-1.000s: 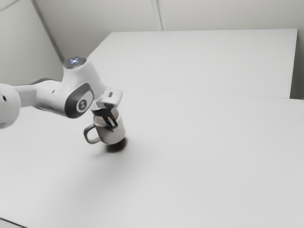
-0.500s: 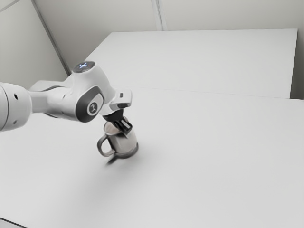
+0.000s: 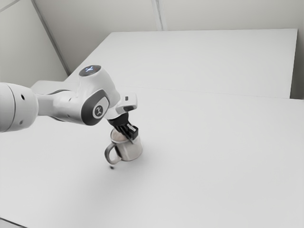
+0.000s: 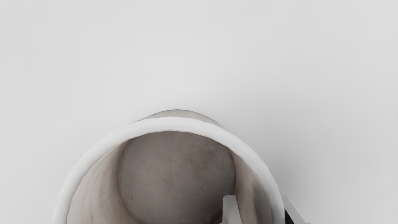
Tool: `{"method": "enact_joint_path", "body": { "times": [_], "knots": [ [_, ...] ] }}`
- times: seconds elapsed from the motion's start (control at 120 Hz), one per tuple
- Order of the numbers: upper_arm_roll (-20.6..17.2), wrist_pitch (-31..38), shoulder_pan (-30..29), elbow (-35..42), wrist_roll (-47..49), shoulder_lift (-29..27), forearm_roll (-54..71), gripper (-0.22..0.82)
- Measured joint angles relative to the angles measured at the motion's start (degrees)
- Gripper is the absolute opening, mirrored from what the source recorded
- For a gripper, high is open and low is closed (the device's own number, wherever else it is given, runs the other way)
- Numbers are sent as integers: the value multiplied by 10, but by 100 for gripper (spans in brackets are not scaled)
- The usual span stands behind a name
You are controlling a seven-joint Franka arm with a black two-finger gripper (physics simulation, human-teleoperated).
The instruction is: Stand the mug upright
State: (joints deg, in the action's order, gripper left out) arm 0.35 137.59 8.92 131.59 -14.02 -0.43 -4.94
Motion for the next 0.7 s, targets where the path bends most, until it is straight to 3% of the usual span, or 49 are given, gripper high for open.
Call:
{"method": "enact_joint_path", "body": {
  "times": [0.2, 0.467, 0.608, 0.7],
  "knots": [
    [0, -2, 3, -4, 5, -3, -1, 32],
    [1, -21, 1, -54, 8, 0, 5, 50],
    [8, -95, 1, -188, 8, 37, 19, 54],
    [-10, -162, -54, -272, 7, 50, 28, 55]
  ]
}}
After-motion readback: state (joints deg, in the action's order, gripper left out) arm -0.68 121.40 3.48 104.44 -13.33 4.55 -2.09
